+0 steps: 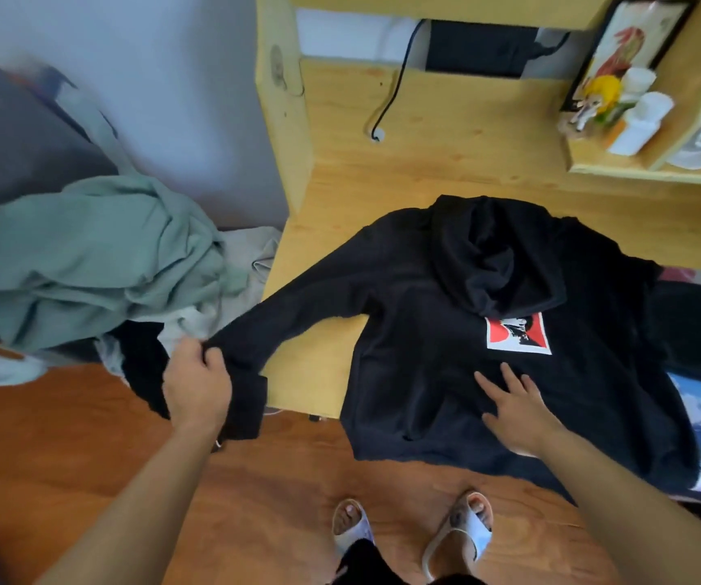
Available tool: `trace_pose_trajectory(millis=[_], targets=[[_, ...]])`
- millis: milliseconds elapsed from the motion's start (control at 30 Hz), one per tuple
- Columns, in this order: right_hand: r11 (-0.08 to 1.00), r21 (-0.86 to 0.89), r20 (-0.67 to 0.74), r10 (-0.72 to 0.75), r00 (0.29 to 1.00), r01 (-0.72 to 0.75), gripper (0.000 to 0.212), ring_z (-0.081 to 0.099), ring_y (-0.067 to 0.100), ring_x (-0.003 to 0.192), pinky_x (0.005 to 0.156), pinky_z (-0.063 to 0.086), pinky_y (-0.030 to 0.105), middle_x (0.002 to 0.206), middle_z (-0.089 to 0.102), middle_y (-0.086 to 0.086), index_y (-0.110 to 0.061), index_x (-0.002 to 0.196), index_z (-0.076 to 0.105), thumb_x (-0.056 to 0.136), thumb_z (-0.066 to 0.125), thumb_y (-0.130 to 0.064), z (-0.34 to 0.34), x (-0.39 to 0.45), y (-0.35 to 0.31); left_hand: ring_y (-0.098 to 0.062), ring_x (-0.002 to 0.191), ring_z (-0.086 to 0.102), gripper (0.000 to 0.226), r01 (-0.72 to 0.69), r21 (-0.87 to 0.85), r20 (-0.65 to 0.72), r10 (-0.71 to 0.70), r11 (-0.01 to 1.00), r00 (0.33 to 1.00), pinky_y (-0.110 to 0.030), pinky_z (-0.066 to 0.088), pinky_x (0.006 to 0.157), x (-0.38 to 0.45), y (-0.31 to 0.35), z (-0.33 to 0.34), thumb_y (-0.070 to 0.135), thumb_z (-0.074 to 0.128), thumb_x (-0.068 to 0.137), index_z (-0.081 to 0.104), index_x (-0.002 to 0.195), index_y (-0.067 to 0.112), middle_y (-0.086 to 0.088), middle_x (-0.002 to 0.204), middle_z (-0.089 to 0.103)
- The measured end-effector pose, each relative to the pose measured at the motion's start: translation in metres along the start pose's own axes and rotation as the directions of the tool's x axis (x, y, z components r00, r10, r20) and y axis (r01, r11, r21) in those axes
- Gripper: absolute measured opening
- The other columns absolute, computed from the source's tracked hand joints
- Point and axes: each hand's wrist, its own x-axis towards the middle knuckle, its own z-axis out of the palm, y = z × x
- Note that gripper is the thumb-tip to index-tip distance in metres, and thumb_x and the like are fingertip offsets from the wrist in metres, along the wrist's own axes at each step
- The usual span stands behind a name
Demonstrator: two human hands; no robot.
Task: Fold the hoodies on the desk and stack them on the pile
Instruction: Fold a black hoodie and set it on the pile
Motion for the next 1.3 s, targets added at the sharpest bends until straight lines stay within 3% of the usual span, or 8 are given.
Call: trace_pose_trajectory(millis=[167, 333, 500, 667, 800, 1000, 1167, 1300], targets=[[0.999, 0.038, 0.066, 0.025, 0.998, -0.027, 0.070, -0.014, 0.039, 0.153, 0.123, -0.002, 0.041, 0.167, -0.017, 0.010, -0.029, 0.162, -0.001, 0.107, 0.042, -0.032, -0.010, 0.002, 0.004, -0.024, 0.059, 0.042, 0.024, -0.400, 0.288, 0.213, 0.349, 0.870, 0.913, -0.040, 0.038, 0.055, -0.019, -0.008, -0.059, 0.016, 0.062, 0.094, 0.039, 0.085, 0.016, 0.000, 0.095, 0.037], [0.996, 0.065, 0.088, 0.053, 0.995, -0.059, 0.077, -0.015, 0.043, 0.152, 0.124, 0.014, 0.052, 0.165, -0.025, 0.009, -0.038, 0.160, -0.007, 0.103, 0.045, -0.035, -0.006, 0.007, 0.005, -0.020, 0.117, 0.052, 0.050, -0.579, 0.404, 0.875, -0.113, 0.708, 0.472, -0.038, 0.048, 0.099, -0.075, -0.035, -0.037, 0.055, 0.058, 0.090, 0.052, 0.134, 0.033, 0.004, 0.132, 0.047], [0.995, 0.074, 0.126, 0.056, 0.990, -0.065, 0.075, -0.012, 0.042, 0.153, 0.125, 0.013, 0.050, 0.166, -0.022, 0.009, -0.037, 0.160, -0.005, 0.103, 0.044, -0.037, -0.013, 0.006, 0.001, -0.022, 0.120, 0.057, 0.039, -0.448, 0.228, 0.641, 0.213, 0.864, 0.737, -0.038, 0.049, 0.096, -0.058, 0.015, 0.020, 0.038, 0.044, 0.105, 0.050, 0.142, 0.025, 0.000, 0.134, 0.054], [0.978, 0.209, -0.081, 0.011, 0.997, 0.006, 0.060, 0.032, 0.033, 0.143, 0.114, 0.035, 0.040, 0.160, 0.024, 0.009, -0.028, 0.157, 0.031, 0.100, 0.052, -0.034, -0.037, 0.012, 0.016, -0.026, 0.151, 0.029, 0.053, -0.729, 0.111, 0.642, 0.511, 0.675, 0.571, -0.040, 0.037, 0.116, -0.030, 0.071, 0.091, 0.032, 0.033, 0.110, 0.025, 0.161, 0.021, -0.005, 0.165, 0.029], [0.949, 0.313, -0.457, 0.108, 0.883, 0.046, 0.050, 0.040, 0.035, 0.130, 0.106, 0.040, 0.044, 0.146, 0.039, 0.010, -0.017, 0.147, 0.046, 0.099, 0.056, -0.024, -0.065, 0.032, 0.060, -0.030, 0.157, 0.005, 0.053, -0.714, 0.246, 0.764, 0.322, 0.656, 0.559, -0.051, 0.026, 0.122, 0.006, 0.106, 0.141, 0.041, 0.019, 0.111, 0.015, 0.163, 0.029, -0.005, 0.172, 0.001], [0.989, 0.100, -0.047, 0.118, 0.992, -0.112, 0.073, -0.014, 0.034, 0.154, 0.126, 0.000, 0.048, 0.168, -0.016, 0.005, -0.030, 0.162, -0.002, 0.101, 0.014, -0.066, -0.089, 0.095, 0.159, -0.026, 0.157, -0.013, 0.062, -0.472, 0.473, 0.682, 0.029, 0.744, 0.730, -0.052, 0.002, 0.126, 0.067, 0.141, 0.191, 0.063, 0.016, 0.104, -0.006, 0.160, 0.046, 0.000, 0.170, -0.019], [0.979, 0.138, -0.094, 0.161, 0.982, -0.148, 0.081, -0.023, 0.035, 0.152, 0.124, 0.002, 0.052, 0.162, -0.035, -0.001, -0.041, 0.153, -0.025, 0.097, 0.024, -0.073, -0.102, 0.145, 0.177, -0.031, 0.157, 0.000, 0.062, -0.421, 0.618, 0.640, -0.114, 0.663, 0.760, -0.055, 0.013, 0.125, 0.093, 0.180, 0.200, 0.053, 0.026, 0.106, 0.001, 0.162, 0.042, -0.002, 0.172, -0.005], [0.974, 0.188, 0.011, 0.128, 0.992, -0.128, 0.081, -0.017, 0.037, 0.153, 0.125, 0.009, 0.053, 0.165, -0.027, -0.002, -0.038, 0.159, -0.014, 0.100, 0.039, -0.061, -0.145, 0.162, 0.183, -0.039, 0.146, 0.032, 0.053, -0.401, 0.477, 0.399, 0.214, 0.782, 0.892, -0.056, 0.032, 0.117, 0.044, 0.231, 0.208, 0.029, 0.043, 0.101, 0.043, 0.154, 0.020, -0.016, 0.159, 0.036]])
